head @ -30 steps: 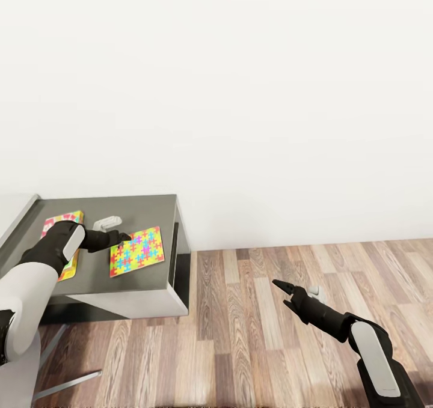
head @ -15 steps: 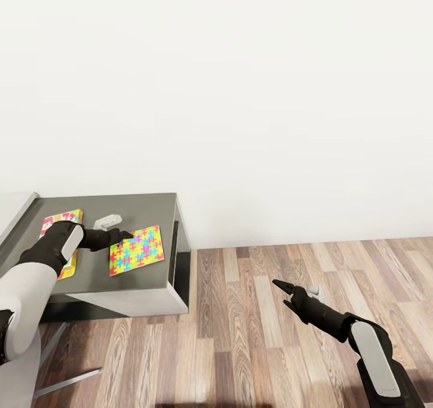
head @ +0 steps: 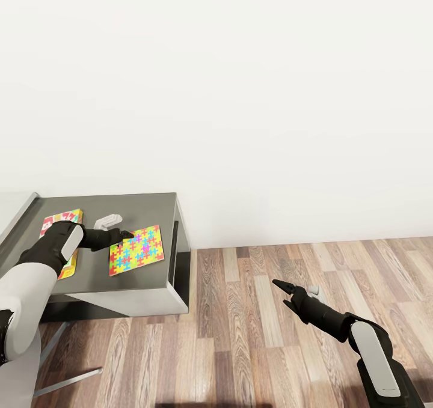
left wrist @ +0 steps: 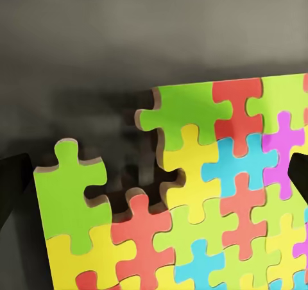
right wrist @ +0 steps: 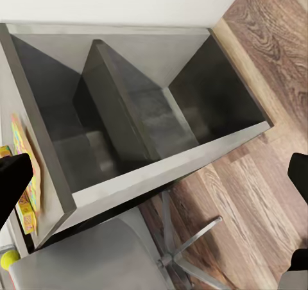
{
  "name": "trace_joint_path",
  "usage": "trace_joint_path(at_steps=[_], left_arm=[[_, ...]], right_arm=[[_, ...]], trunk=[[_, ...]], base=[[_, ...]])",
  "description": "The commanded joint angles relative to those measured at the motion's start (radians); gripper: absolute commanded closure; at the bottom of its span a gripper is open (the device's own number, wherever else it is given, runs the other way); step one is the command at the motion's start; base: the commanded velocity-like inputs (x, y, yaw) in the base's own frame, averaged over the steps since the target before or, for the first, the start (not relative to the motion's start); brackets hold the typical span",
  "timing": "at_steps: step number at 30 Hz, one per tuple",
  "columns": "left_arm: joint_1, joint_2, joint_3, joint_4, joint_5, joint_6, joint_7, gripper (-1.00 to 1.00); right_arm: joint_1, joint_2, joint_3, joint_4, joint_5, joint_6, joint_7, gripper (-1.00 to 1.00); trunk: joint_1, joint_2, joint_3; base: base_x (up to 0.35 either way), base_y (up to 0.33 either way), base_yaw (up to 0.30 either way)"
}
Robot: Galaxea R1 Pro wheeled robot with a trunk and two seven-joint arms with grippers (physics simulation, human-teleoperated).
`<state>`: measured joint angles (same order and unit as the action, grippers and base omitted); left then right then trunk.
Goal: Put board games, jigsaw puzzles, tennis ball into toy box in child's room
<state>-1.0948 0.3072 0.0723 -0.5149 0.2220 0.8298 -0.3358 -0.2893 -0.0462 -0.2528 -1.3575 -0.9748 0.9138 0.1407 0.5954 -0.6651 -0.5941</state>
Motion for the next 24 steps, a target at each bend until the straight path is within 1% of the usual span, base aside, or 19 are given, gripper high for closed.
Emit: trace_joint_path(at_steps=[1,16,24], left_arm=[[-0.001,0.000,0.004,-0.001,-0.001,0.006,-0.003,-1.00],[0.000,-0.002,0.004,-0.001,0.000,0.006,-0.006,-1.00],[-0.001,-0.001,0.004,-0.001,0.000,0.006,-0.037,-1.00]], right_arm=[[-0.001,0.000,-0.002,0.000,0.009,0.005,0.010,-1.00],[-0.001,0.000,-0.002,0.000,0.010,0.005,0.010,-1.00],[-0.001,0.000,-0.002,0.000,0.010,0.005,0.010,-1.00]], trunk=[[0.000,-0.001,-0.001],[0.000,-0.001,-0.002],[0.000,-0.001,-0.002]], base=[[0.000,0.000,0.000],[0.000,0.000,0.000],[0.000,-0.089,0.000]])
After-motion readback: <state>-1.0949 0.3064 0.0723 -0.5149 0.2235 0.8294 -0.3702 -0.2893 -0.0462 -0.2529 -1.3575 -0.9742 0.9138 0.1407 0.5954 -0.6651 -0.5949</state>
